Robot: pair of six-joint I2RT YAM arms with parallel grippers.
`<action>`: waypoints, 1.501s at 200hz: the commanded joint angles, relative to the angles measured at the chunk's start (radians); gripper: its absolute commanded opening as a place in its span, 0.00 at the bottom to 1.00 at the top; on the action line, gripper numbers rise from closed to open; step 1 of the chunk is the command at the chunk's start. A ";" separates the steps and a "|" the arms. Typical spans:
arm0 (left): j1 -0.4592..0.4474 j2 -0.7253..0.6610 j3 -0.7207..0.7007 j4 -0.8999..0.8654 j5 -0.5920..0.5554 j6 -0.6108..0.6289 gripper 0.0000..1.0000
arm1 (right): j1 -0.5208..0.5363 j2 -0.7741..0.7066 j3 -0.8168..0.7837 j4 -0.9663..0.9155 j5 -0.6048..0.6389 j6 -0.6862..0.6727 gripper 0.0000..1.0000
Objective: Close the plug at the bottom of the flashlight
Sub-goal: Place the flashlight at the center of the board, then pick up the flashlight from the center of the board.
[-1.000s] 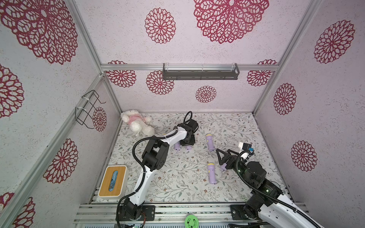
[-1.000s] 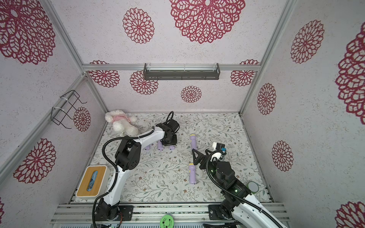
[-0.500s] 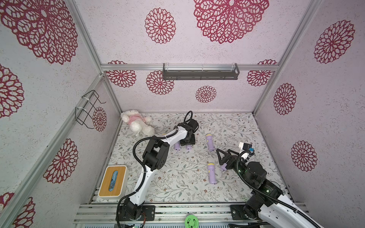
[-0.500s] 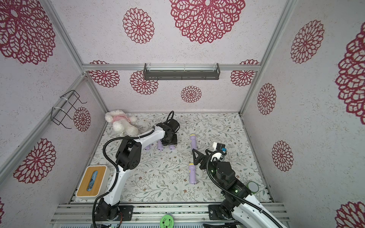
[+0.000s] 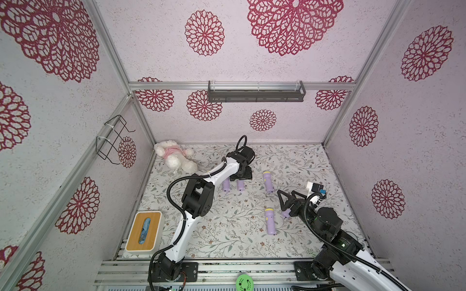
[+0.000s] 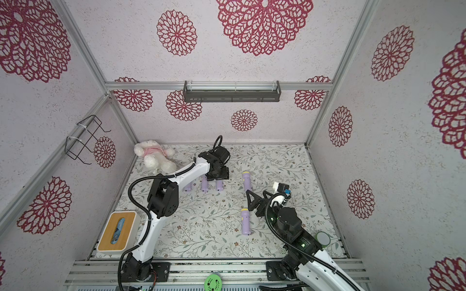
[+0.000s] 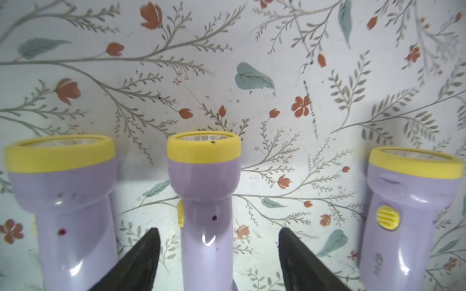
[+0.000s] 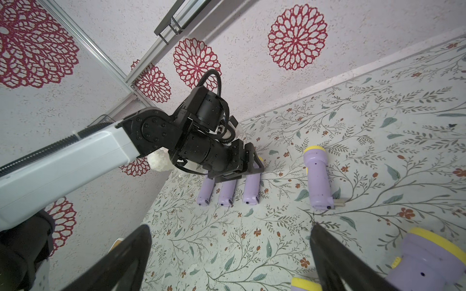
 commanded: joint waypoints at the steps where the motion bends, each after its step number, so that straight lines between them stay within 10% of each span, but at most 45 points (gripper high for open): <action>1: -0.030 -0.092 0.051 -0.042 -0.035 0.006 0.85 | 0.002 -0.022 0.021 -0.031 0.053 0.001 0.99; 22: -0.075 -0.098 0.077 -0.058 -0.050 -0.004 1.00 | 0.002 -0.037 0.048 -0.093 0.090 -0.002 0.99; 184: -0.166 0.190 0.299 0.044 0.089 -0.154 1.00 | 0.002 -0.161 0.124 -0.316 0.156 -0.061 0.99; 300: -0.174 0.313 0.380 0.024 0.107 -0.181 0.85 | 0.002 -0.222 0.067 -0.305 0.144 -0.084 0.99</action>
